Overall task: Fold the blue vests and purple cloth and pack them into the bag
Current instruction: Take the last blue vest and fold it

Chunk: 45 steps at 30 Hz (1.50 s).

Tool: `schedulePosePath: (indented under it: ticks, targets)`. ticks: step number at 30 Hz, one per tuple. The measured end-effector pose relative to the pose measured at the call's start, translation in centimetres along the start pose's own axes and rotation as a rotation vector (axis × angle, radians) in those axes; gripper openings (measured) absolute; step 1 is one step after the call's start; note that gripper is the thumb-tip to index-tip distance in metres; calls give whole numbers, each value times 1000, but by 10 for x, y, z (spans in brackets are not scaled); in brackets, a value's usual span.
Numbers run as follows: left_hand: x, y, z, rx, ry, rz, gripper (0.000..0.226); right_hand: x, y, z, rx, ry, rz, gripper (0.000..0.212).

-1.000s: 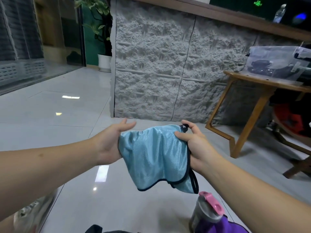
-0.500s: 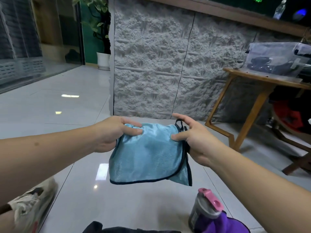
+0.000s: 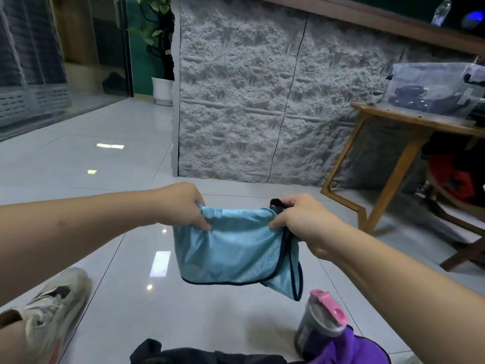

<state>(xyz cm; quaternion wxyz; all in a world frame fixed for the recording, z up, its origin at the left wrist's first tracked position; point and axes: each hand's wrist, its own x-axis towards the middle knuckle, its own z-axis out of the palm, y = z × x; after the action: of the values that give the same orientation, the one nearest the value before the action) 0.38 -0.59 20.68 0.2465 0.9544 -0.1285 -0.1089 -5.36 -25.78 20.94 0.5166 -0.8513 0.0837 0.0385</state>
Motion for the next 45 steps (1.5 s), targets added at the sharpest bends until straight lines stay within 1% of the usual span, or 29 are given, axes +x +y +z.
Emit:
schedulePosePath:
  ticks: [1,3,4,7,9,11,13,14,15,16,17,18,19,20,22,24,25,26,28,29,30,33,34,36,38,41,43,45]
  targets:
    - [1,-1,-4,-49,25,31,23,0,-1,-4,-68,-5,6,15]
    - [-4,-1,-12,-247,17,105,15,2,-4,-11,-189,-45,29,14]
    - [-8,0,-15,-360,-18,131,17,3,-6,-15,-246,-68,37,14]
    - [-16,1,-18,-641,-143,140,40,4,-18,-24,-408,-122,27,23]
    - [-18,2,-16,-790,-232,116,40,4,-26,-27,-425,-161,-4,24]
    - [-20,4,-17,-966,-302,81,32,1,-29,-29,-314,-221,-44,24]
    - [-22,3,-20,-1105,-349,51,28,-2,-26,-32,-15,-265,-60,30]
    - [-23,3,-22,-1155,-365,51,34,-1,-21,-33,181,-283,-45,40]
    - [-24,2,-23,-1201,-381,55,47,-1,-16,-34,359,-305,-11,48]
    - [-25,2,-24,-1239,-398,41,57,-3,-11,-33,482,-310,30,49]
    - [-26,2,-23,-1266,-407,25,59,-3,-6,-29,553,-305,63,44]
    - [-27,3,-20,-1270,-405,7,51,-3,-3,-24,593,-282,108,36]
    - [-27,3,-16,-1266,-380,-13,40,0,1,-20,618,-238,162,34]
    - [-27,5,-11,-1256,-340,-38,33,1,3,-15,630,-191,200,35]
    - [-26,4,1,-1242,-282,-95,33,7,11,-6,660,-139,228,47]
    - [-25,2,12,-1223,-271,-152,31,7,23,1,692,-117,249,63]
    - [-25,-1,18,-1207,-269,-169,30,4,30,4,705,-135,272,71]
    - [-24,-4,22,-1188,-269,-176,31,-2,34,7,705,-188,298,73]
    - [-26,-13,29,-1151,-262,-192,31,-9,44,19,661,-324,288,63]
    - [-27,-18,31,-1131,-258,-194,30,-8,48,23,622,-364,265,66]
    - [-30,-25,33,-1106,-261,-194,30,-6,51,26,562,-363,263,66]
    - [-38,-47,42,-1028,-292,-168,31,-6,51,27,446,-331,285,43]
    - [-40,-52,46,-1000,-298,-156,31,-5,50,25,405,-314,298,38]
    - [-47,-58,56,-962,-283,-161,30,-9,51,26,354,-305,343,35]
    - [-54,-60,65,-938,-230,-182,28,-16,56,29,331,-310,367,34]
    - [-62,-64,73,-947,-116,-237,27,-30,65,37,366,-288,337,31]
    - [-67,-64,71,-1014,-32,-281,30,-39,71,40,407,-264,315,29]
    - [-73,-64,69,-1105,-19,-305,33,-47,77,44,410,-229,311,26]
